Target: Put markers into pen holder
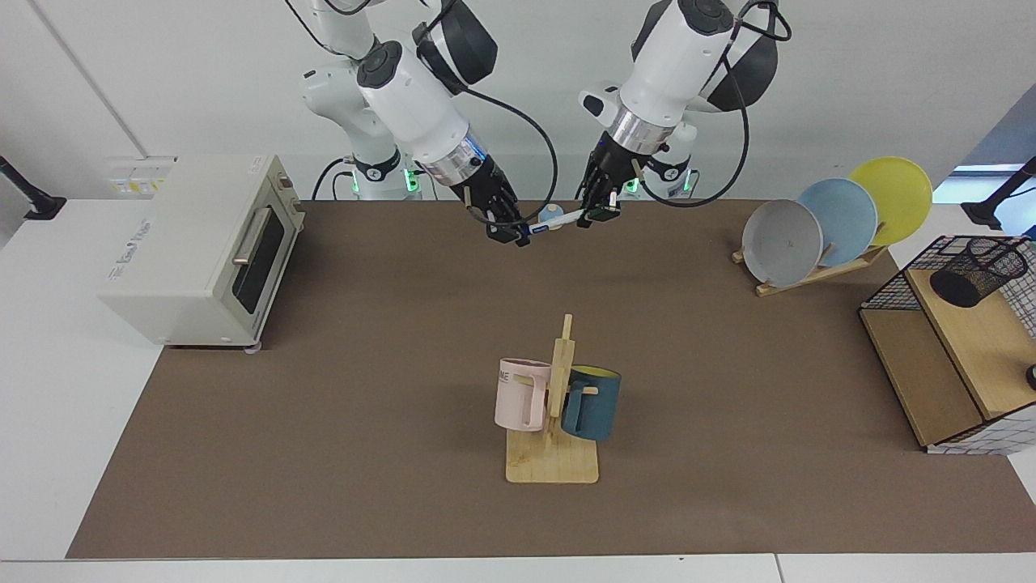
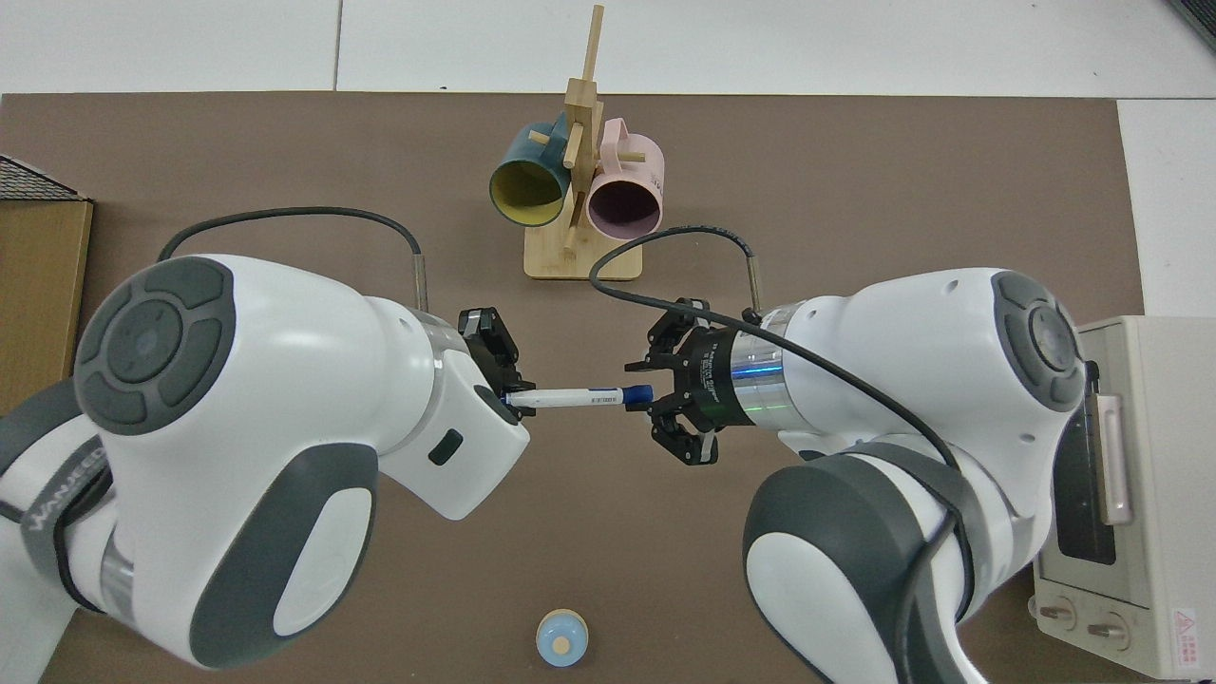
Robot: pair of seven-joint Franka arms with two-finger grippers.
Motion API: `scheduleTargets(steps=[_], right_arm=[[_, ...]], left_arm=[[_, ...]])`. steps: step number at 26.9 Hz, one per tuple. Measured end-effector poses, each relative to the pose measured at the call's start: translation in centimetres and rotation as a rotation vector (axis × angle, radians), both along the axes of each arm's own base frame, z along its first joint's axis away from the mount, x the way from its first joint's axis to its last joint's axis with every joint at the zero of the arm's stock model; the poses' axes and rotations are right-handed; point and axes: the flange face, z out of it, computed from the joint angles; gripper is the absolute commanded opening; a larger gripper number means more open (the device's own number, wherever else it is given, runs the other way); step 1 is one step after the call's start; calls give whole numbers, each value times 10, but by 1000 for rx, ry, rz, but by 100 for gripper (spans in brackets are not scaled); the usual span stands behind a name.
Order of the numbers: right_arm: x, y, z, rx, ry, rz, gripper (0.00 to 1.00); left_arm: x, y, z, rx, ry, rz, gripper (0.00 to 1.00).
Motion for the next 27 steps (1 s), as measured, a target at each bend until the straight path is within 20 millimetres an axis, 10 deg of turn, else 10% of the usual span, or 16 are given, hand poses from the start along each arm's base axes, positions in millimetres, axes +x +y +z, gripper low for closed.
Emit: scheduleTargets(steps=[12, 22, 27], right_arm=[[18, -40, -4, -259, -227, 300, 98], [46, -145, -15, -395, -386, 890, 99], [48, -165, -15, -506, -405, 1139, 99]], left_arm=[[18, 112, -14, 333, 90, 138, 0], [43, 269, -12, 526, 94, 278, 0], [43, 315, -9, 639, 98, 313, 0]])
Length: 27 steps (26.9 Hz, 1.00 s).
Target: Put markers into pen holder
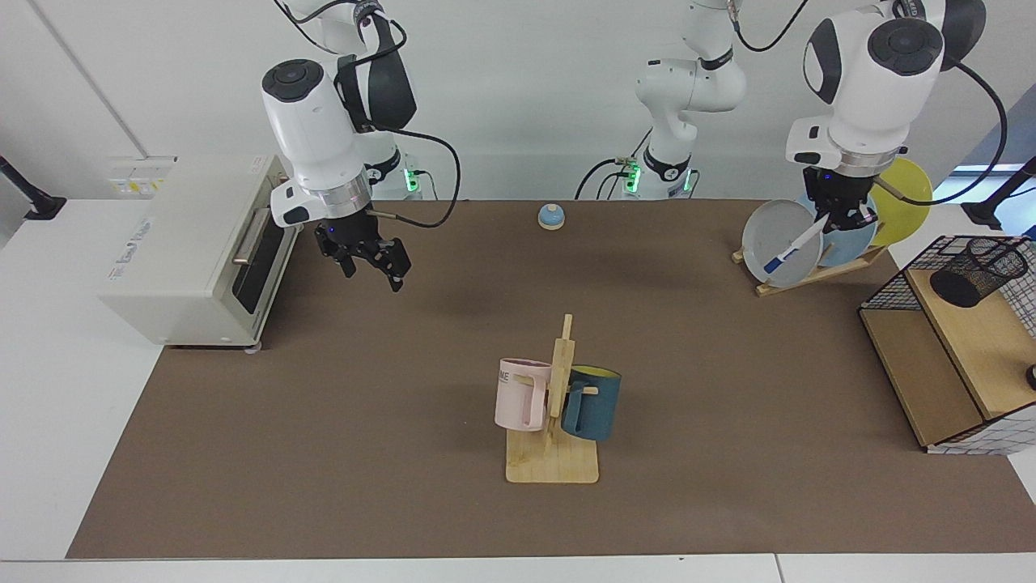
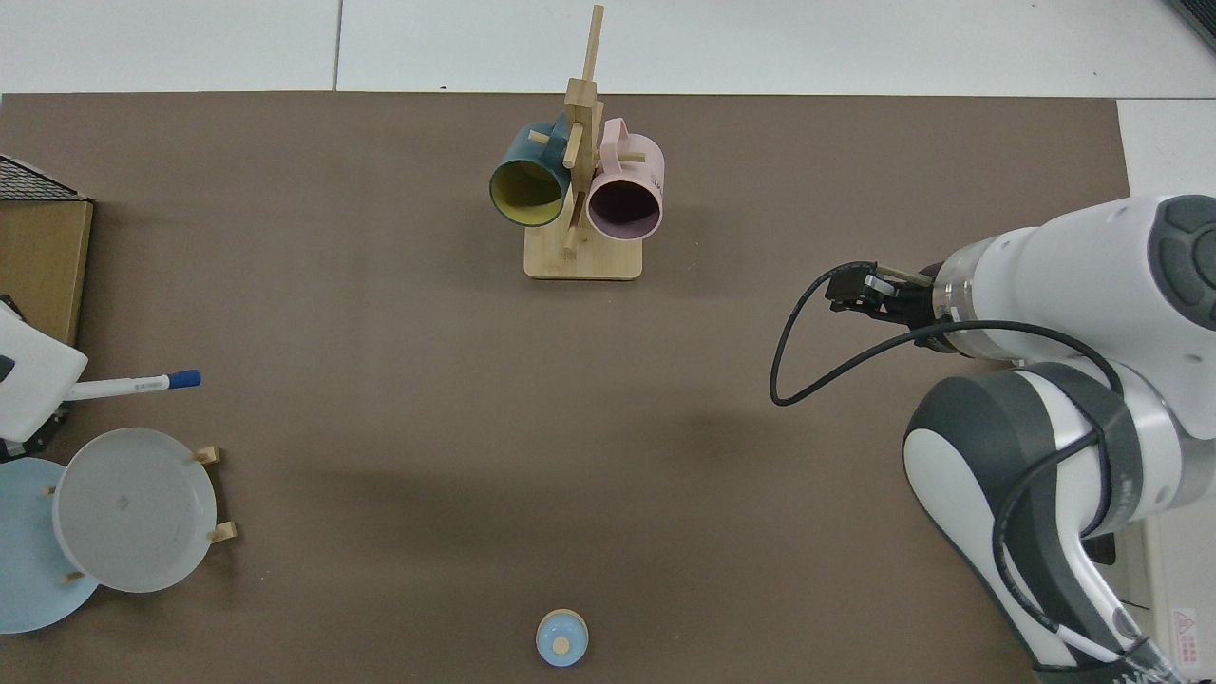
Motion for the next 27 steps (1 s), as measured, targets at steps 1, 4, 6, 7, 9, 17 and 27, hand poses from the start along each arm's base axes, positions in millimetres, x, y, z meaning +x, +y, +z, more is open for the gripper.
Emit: scheduleTargets(steps=[1, 4, 6, 7, 9, 17, 27], right_arm=[[-1, 0, 2, -15, -3, 37, 99], [-4, -3, 11, -42, -6, 147, 99], [-7, -10, 22, -52, -6, 197, 99], [-8, -17, 30, -56, -5, 222, 99], [-12, -31, 45, -64, 1, 259, 99], [-27, -82, 88, -74, 89, 350, 99], [-28, -83, 91, -74, 90, 348, 99]], left_arm=[[-1, 5, 2, 25, 4, 3, 0], [-2, 19, 10, 97, 13, 12, 0], [0, 33, 19, 137, 15, 9, 0], [2, 44, 26, 160, 14, 3, 0], [7, 66, 37, 195, 16, -7, 0], [25, 128, 61, 337, 56, -15, 0], [23, 191, 76, 433, 27, -31, 0]])
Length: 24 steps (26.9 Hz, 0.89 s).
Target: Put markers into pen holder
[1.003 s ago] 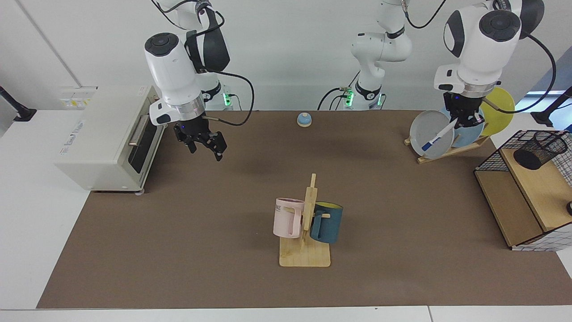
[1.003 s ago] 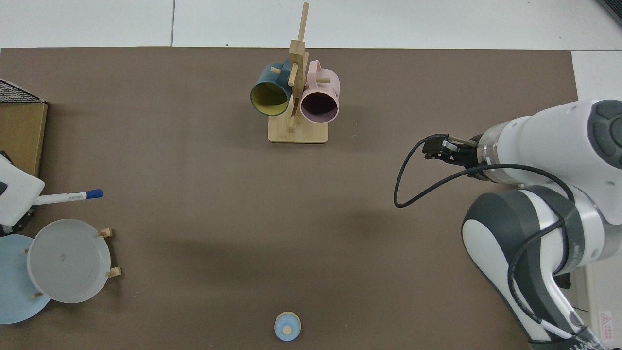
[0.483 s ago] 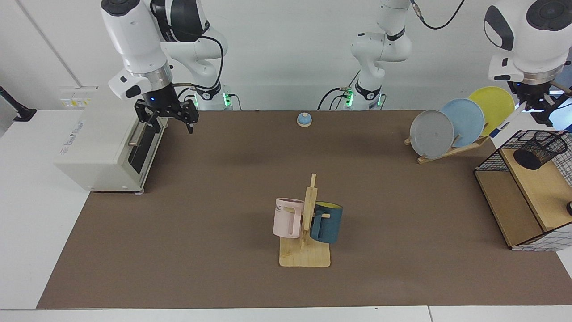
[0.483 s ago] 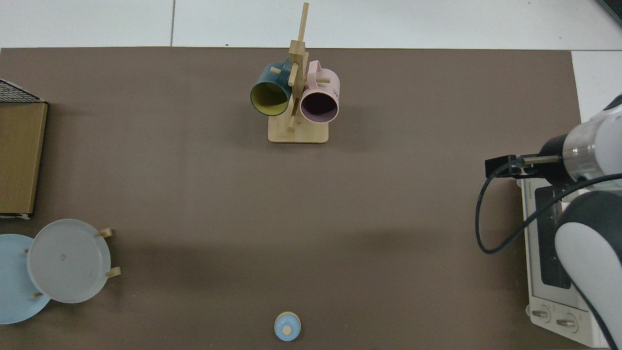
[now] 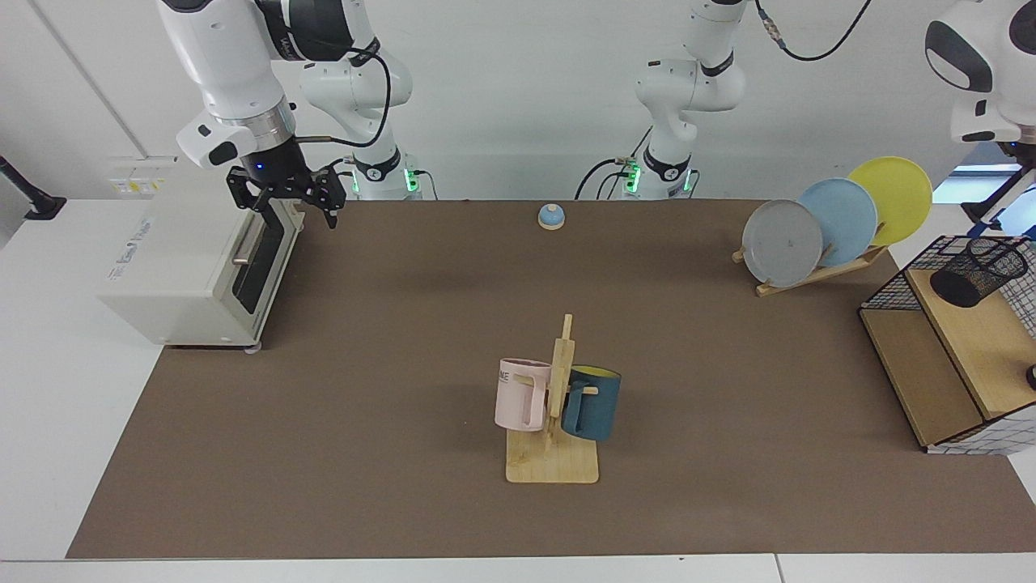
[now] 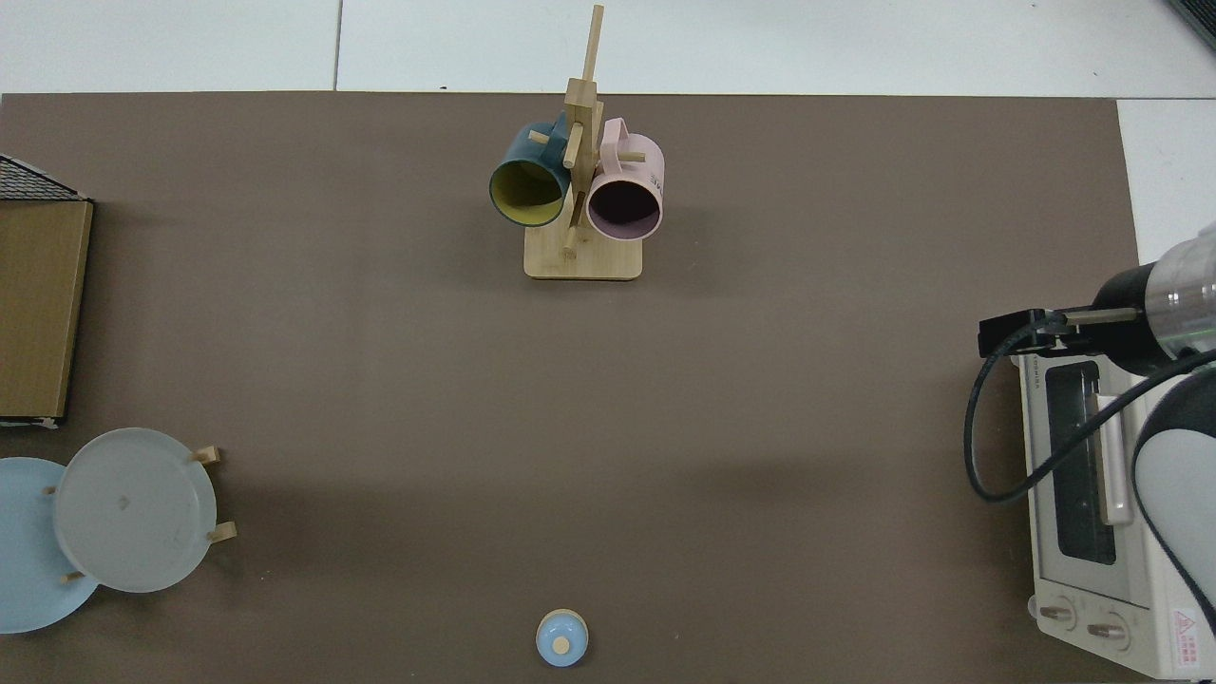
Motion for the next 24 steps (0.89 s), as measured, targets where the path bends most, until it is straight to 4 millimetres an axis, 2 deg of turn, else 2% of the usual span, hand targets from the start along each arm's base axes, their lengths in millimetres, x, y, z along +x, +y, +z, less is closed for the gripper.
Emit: scheduleTargets(steps=[5, 11, 20, 24], right_arm=[[0, -10, 0, 0, 0, -19, 99], [-4, -12, -3, -2, 38, -22, 99], [-5, -16, -2, -2, 41, -29, 99], [-5, -16, -2, -2, 41, -29, 99]], left_arm=[[2, 11, 6, 44, -18, -27, 0], [2, 18, 5, 69, -12, -36, 0], [18, 15, -22, 79, 24, -29, 0], [26, 13, -28, 87, 8, -44, 0]])
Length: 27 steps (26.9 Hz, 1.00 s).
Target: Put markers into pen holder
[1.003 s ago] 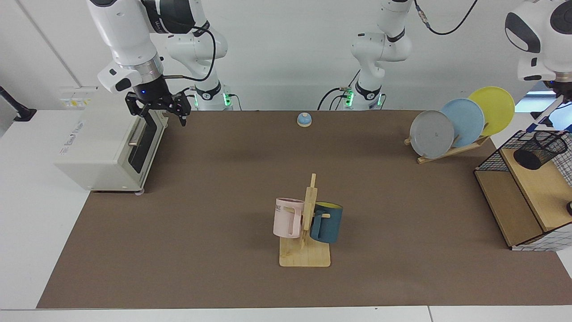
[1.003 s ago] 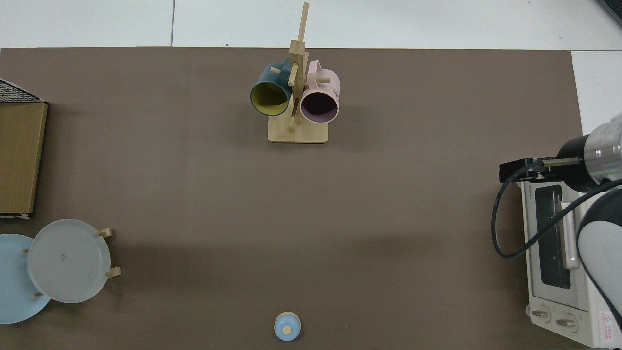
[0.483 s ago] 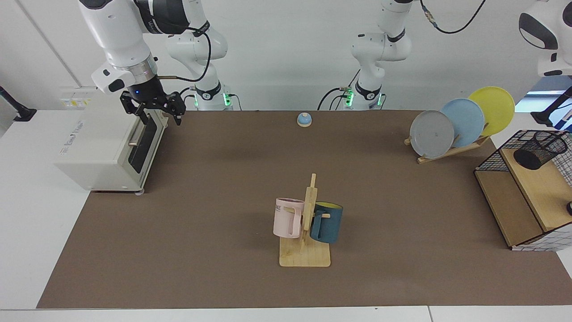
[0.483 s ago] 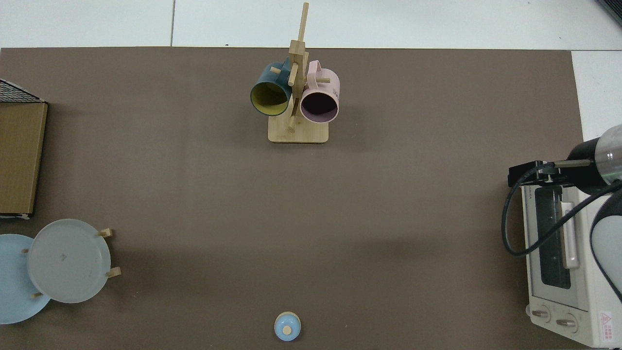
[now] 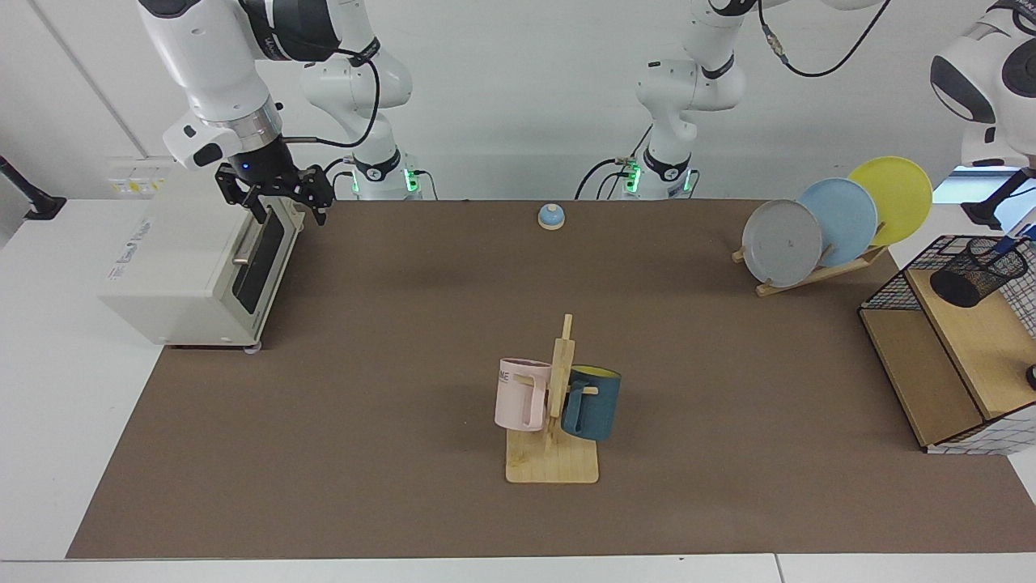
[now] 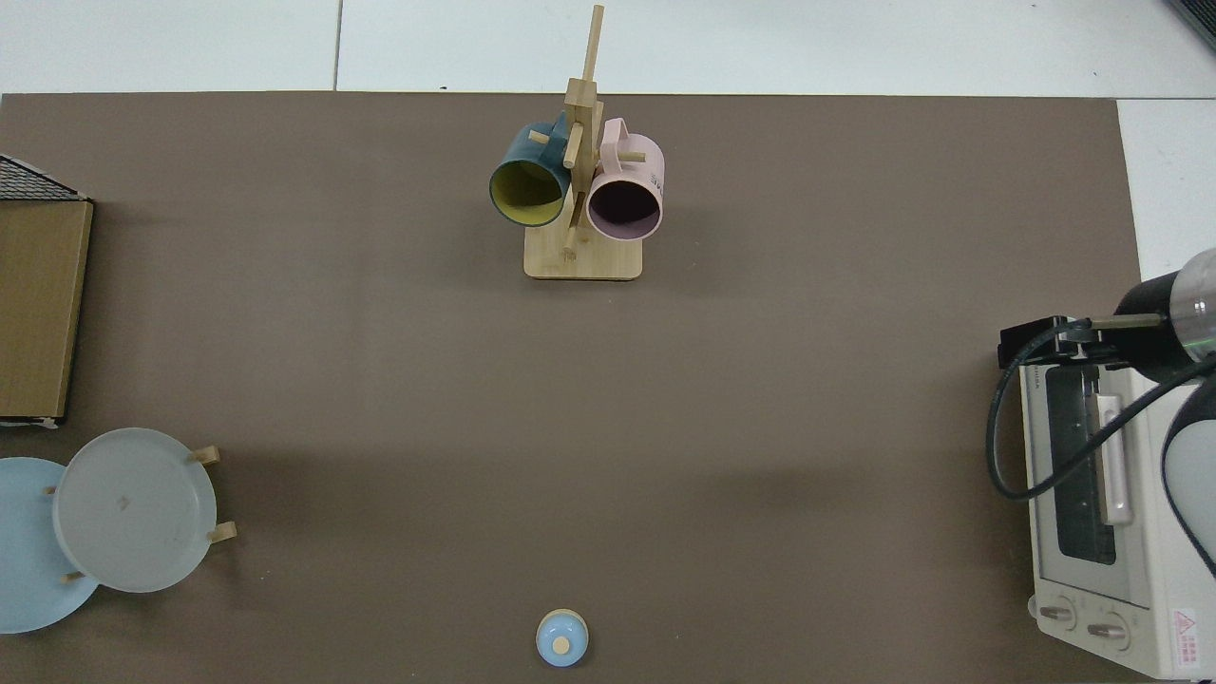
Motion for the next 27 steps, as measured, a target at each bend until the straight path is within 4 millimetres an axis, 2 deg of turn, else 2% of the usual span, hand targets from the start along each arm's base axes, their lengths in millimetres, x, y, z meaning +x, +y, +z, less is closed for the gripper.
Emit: scheduleTargets(steps=[5, 16, 17, 18, 20, 27], right_arm=[[0, 1, 0, 0, 0, 2, 99], [0, 3, 0, 0, 1, 5, 99], [0, 2, 0, 0, 1, 5, 99], [0, 2, 0, 0, 1, 4, 99], [0, 1, 0, 0, 1, 3, 99], [0, -1, 0, -1, 2, -1, 99]], left_arm=[[6, -2, -6, 4, -16, -30, 0], [4, 5, -37, -10, 13, -7, 0], [4, 6, -40, -10, 15, -3, 24], [4, 7, -43, -10, 15, 2, 92], [5, 8, -48, -10, 12, 3, 100], [5, 21, -51, -4, -11, 2, 100]])
